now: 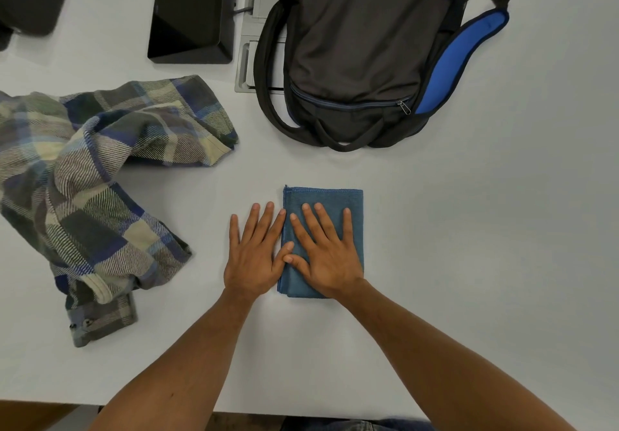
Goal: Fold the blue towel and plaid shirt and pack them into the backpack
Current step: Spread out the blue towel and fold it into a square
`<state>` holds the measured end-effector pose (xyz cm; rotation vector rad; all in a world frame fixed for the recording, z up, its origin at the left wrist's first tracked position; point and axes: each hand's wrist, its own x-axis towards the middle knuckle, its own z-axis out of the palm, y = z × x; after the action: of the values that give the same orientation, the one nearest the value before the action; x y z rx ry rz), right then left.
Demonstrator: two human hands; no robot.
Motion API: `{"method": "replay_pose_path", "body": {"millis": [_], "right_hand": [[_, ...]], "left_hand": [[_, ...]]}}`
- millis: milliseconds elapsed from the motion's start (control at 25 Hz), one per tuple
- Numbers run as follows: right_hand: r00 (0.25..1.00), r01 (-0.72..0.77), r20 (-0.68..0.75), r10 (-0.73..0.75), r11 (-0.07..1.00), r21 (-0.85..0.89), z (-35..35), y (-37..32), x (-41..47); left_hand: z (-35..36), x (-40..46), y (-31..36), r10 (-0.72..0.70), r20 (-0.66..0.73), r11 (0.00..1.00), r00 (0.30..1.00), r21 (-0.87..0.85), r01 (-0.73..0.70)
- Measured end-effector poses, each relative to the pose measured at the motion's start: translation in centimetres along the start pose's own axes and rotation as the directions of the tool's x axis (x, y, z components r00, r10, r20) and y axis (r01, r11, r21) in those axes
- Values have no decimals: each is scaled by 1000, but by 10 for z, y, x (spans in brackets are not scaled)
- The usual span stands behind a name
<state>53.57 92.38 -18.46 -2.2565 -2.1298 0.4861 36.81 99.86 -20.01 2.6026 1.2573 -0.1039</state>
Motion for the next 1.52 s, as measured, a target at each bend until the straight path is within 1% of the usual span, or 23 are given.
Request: {"method": "replay_pose_path", "body": {"millis": [80,120,200,280,320,440,520,600,680,760,840,920,960,1040,1080,1120,1200,1240,1280,1320,1360,1440,1520], "right_hand": [[997,-3,-76,9,997,83,-2,3,-2],[990,-38,-126,57,988,150,-4,6,-4],[949,-189,-186,255,931,312,-7,10,-13],[881,-353,-133,454,818,455,-11,13,-23],[856,-407,-85,511,765,500,-15,15,-27],[815,-489,48,577,641,592,-23,17,-36],[774,-535,166,611,492,687,-30,19,-37],[741,-534,253,622,318,783,-35,23,-35],[728,-532,357,586,154,832,-42,27,-37],[732,-524,454,509,-6,852,-47,29,-39],[768,-480,496,406,-149,865,-54,26,-43],[799,-439,496,340,-233,868,-66,20,-50],[814,-417,483,323,-254,873,-72,18,-56],[840,-379,448,307,-259,888,-84,16,-69],[850,-363,432,302,-258,895,-90,16,-78],[858,-351,423,293,-266,898,-94,17,-87],[875,-331,412,253,-308,892,-100,21,-105],[884,-321,406,231,-331,887,-103,22,-115],[893,-308,396,213,-353,883,-106,23,-126],[902,-295,386,195,-373,880,-107,23,-136],[910,-285,375,178,-389,876,-109,24,-146],[920,-266,358,162,-414,871,-112,24,-165],[920,-250,350,175,-424,871,-114,26,-185]], "left_hand": [[-1,0,0,12,-3,1000,1000,2,-12],[-1,0,0,10,-3,1000,1000,2,-10],[-1,-1,1,-6,-6,1000,1000,-1,6],[0,0,0,-16,-4,1000,1000,-7,16],[1,0,0,-16,-5,1000,1000,-11,16],[3,1,0,-17,-10,1000,1000,-12,17],[3,1,0,-26,-8,999,1000,-29,25],[1,0,0,-38,-11,997,999,-68,37],[-5,1,2,-52,-6,986,999,-161,51],[-9,4,9,-104,7,942,995,-320,101],[-13,5,23,-177,53,876,983,-446,182],[-13,1,41,-224,92,846,970,-476,240],[-12,-3,50,-252,102,829,962,-490,269],[-13,-14,65,-294,127,776,947,-547,314],[-16,-20,71,-301,151,727,941,-602,330],[-24,-26,79,-308,196,635,931,-686,355],[-44,-36,95,-305,361,315,881,-835,451],[-53,-42,103,-270,428,159,862,-864,478],[-61,-47,109,-214,476,37,853,-869,494],[-68,-52,115,-139,514,-39,846,-857,514],[-73,-58,120,-50,533,-85,845,-845,528],[-84,-72,132,103,560,-146,822,-809,570],[-92,-86,145,188,606,-205,773,-745,634]]}}
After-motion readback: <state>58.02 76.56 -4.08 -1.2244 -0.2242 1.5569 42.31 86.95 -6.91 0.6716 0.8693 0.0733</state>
